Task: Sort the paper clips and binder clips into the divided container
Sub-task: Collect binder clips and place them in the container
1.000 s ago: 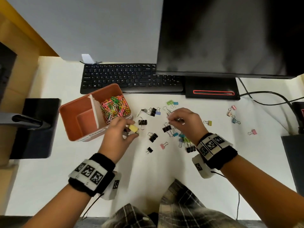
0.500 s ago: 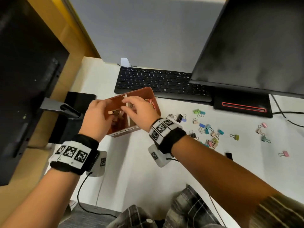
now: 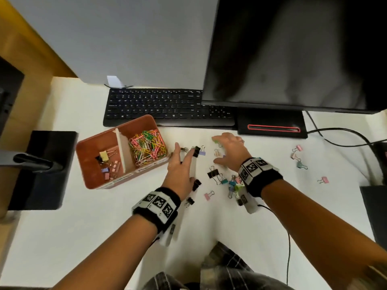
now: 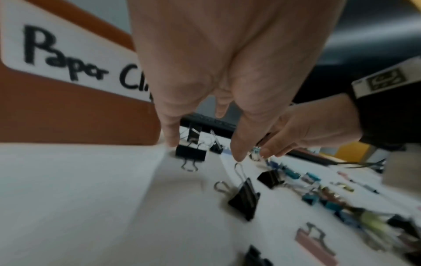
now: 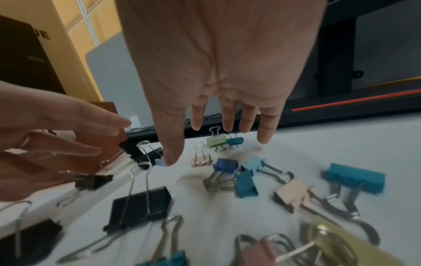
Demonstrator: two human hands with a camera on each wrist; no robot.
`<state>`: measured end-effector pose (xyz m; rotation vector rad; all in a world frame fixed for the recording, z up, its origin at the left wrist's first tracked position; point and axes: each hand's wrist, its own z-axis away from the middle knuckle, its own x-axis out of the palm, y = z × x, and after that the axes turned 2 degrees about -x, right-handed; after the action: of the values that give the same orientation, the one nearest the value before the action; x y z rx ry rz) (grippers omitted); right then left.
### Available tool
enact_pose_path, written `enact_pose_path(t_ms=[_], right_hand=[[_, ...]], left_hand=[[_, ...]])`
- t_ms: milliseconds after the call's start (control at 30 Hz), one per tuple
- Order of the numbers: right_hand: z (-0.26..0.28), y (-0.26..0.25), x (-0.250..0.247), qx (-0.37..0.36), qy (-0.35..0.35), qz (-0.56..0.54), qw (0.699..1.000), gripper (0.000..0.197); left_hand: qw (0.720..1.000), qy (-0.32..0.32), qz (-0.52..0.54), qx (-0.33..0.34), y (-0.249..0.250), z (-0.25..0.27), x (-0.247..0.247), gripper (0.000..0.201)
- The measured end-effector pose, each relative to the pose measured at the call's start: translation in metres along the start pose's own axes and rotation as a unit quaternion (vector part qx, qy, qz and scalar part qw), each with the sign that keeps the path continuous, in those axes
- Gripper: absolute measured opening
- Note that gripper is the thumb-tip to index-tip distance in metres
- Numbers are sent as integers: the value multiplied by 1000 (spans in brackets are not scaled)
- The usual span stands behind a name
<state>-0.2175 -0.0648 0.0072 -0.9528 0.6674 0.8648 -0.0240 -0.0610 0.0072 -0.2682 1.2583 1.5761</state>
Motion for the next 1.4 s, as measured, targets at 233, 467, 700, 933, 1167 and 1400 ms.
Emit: enact_pose_path(t_ms=[233, 467, 700, 933, 1167, 1400], right_hand=[[-11, 0, 14, -36, -20, 9, 999, 50], [-3, 6, 21, -53, -6, -51, 997, 12], [17, 0, 13, -97, 70, -101, 988, 11], [30, -79, 7, -230, 97, -194, 949, 7], [13, -216, 27, -310, 45, -213, 925, 8], [25, -180, 30, -250, 40, -190, 949, 13]], left_hand=[[997, 18, -71, -37, -5, -29, 17, 82], [995, 87, -30, 46, -15, -28, 17, 47], [985, 140, 73, 64, -7, 9, -10, 32], [961, 252, 102, 51, -33, 61, -97, 30], [950, 291, 103, -49, -93, 61, -167, 32], [970, 242, 10, 12, -86, 70, -161, 35]])
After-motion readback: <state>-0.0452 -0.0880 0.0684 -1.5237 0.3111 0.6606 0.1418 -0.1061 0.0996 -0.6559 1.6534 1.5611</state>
